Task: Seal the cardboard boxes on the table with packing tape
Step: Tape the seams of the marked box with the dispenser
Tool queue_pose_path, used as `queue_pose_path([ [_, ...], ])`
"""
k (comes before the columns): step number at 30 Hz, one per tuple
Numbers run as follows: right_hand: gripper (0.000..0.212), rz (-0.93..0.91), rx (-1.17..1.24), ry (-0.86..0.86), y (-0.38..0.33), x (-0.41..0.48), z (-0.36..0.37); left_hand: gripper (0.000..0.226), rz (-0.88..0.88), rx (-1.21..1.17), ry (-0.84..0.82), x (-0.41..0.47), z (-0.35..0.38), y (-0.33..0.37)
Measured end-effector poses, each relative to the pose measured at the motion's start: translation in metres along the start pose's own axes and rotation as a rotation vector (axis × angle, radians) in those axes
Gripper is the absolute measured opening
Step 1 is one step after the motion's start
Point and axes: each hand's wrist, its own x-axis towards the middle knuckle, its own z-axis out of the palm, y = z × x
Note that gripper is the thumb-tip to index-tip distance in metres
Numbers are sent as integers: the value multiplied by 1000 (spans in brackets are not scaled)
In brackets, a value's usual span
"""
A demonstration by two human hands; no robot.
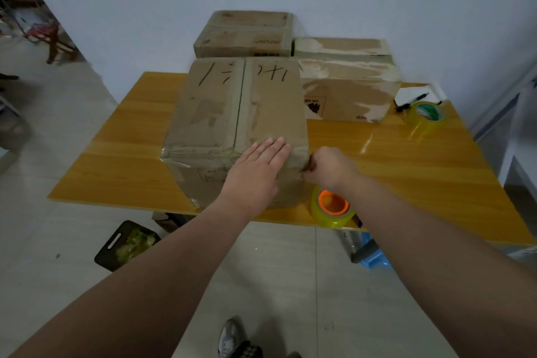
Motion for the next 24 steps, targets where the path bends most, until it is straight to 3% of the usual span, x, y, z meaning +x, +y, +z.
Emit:
queue_pose_path([
  [5, 33, 7, 66, -69, -2, 4, -14, 67, -17, -20, -4, 2, -1, 1],
  [13, 33, -51, 216, 51, -4, -12, -36, 66, -17, -58, -34, 3, -9, 2],
  [15, 46, -59, 161, 57, -7, -15, -26, 66, -10, -53, -34, 3, -8, 1],
  [19, 99, -38, 107, 107, -11, -11, -5, 68, -5, -43, -24, 1, -4, -1],
  [21, 105, -39, 173, 104, -7, -8, -5, 67, -8, -45, -13, 1, -3, -1],
  [24, 92, -117, 340, 175, -4, -15, -9, 66, -6, -53, -11, 2, -4, -2],
])
